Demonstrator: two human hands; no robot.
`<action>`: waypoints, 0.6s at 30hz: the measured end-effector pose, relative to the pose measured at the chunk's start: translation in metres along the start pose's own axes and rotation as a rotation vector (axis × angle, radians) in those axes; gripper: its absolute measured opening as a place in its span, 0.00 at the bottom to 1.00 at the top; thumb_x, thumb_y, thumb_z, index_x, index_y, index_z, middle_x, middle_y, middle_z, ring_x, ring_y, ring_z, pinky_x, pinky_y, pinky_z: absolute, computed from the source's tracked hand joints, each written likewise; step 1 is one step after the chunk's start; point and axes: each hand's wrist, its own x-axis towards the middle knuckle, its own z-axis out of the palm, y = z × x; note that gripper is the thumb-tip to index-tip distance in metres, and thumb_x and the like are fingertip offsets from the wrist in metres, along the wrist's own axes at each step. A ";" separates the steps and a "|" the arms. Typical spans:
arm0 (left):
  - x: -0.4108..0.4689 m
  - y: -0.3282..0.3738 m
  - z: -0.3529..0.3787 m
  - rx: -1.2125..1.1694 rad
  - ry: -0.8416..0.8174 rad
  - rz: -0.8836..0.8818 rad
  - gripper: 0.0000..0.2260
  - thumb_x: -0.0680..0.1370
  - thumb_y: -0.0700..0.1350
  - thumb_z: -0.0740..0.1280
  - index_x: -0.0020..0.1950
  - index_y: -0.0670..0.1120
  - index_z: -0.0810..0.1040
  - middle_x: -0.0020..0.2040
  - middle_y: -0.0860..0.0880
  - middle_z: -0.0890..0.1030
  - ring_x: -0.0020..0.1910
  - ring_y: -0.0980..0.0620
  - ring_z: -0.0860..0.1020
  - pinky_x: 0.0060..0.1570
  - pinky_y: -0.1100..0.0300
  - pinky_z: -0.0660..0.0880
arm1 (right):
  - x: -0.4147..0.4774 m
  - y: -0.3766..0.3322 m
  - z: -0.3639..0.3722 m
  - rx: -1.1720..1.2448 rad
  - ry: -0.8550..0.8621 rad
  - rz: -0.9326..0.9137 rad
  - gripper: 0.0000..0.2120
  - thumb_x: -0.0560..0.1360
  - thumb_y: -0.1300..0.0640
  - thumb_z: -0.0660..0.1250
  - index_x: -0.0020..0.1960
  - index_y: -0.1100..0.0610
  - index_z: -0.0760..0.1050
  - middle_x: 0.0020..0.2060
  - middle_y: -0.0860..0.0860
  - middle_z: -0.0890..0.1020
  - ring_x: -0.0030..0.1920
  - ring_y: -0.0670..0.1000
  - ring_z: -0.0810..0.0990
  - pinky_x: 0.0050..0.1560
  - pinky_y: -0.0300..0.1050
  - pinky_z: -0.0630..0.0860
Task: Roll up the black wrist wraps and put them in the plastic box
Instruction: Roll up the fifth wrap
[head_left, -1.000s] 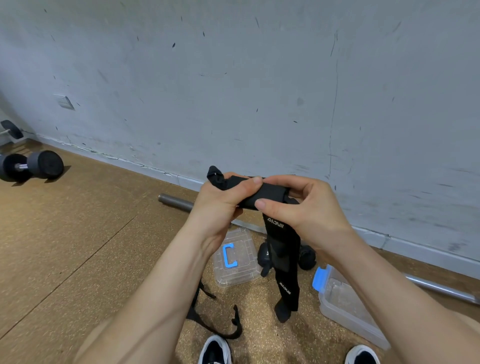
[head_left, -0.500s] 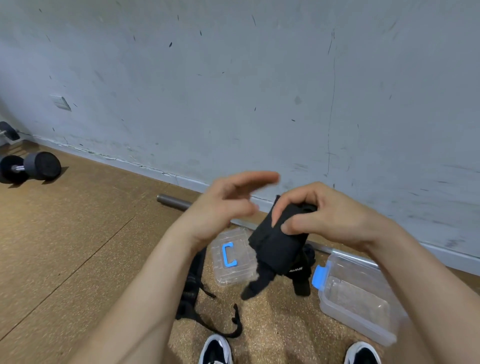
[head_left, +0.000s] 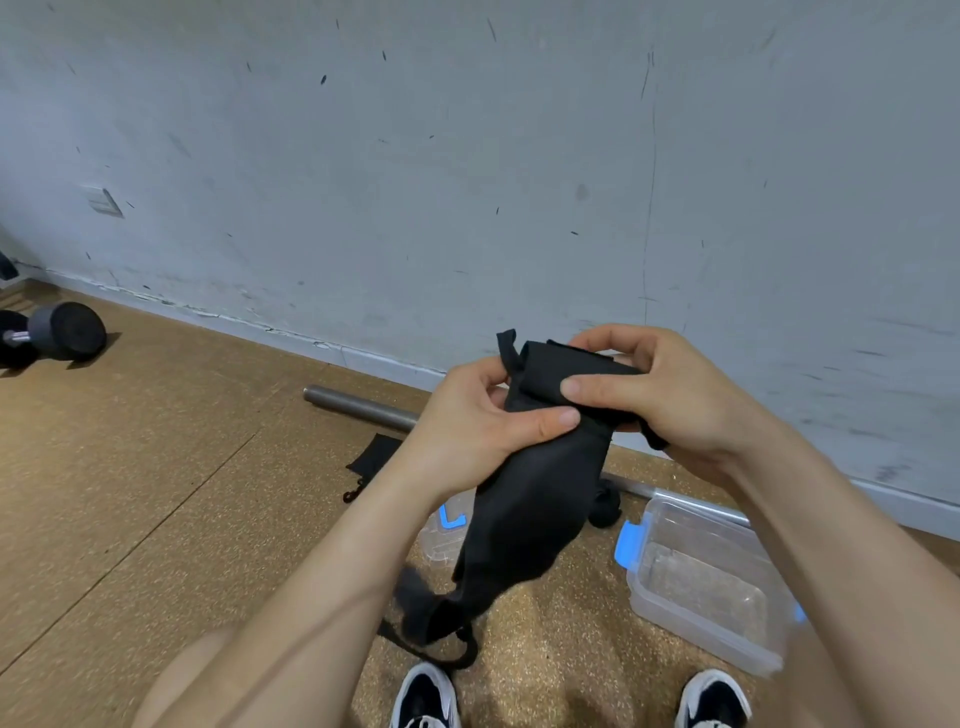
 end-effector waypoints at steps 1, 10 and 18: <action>-0.001 0.002 0.001 -0.015 0.014 0.003 0.15 0.71 0.39 0.77 0.55 0.47 0.81 0.46 0.47 0.87 0.46 0.49 0.86 0.45 0.56 0.82 | 0.000 0.000 0.000 0.025 0.007 -0.003 0.15 0.65 0.60 0.76 0.50 0.56 0.79 0.42 0.57 0.84 0.40 0.53 0.83 0.39 0.42 0.81; 0.003 0.008 0.004 -0.113 0.132 0.038 0.07 0.77 0.52 0.71 0.49 0.49 0.80 0.43 0.37 0.82 0.40 0.43 0.82 0.45 0.47 0.77 | -0.001 0.003 0.005 0.025 0.058 -0.118 0.19 0.65 0.63 0.76 0.55 0.56 0.80 0.42 0.54 0.84 0.42 0.52 0.85 0.43 0.43 0.82; 0.009 0.003 0.012 0.056 0.428 0.136 0.12 0.78 0.61 0.62 0.48 0.54 0.76 0.48 0.43 0.83 0.49 0.44 0.81 0.53 0.40 0.78 | -0.001 0.015 0.011 0.333 -0.012 0.091 0.18 0.71 0.62 0.70 0.60 0.65 0.78 0.52 0.60 0.85 0.52 0.56 0.85 0.51 0.46 0.82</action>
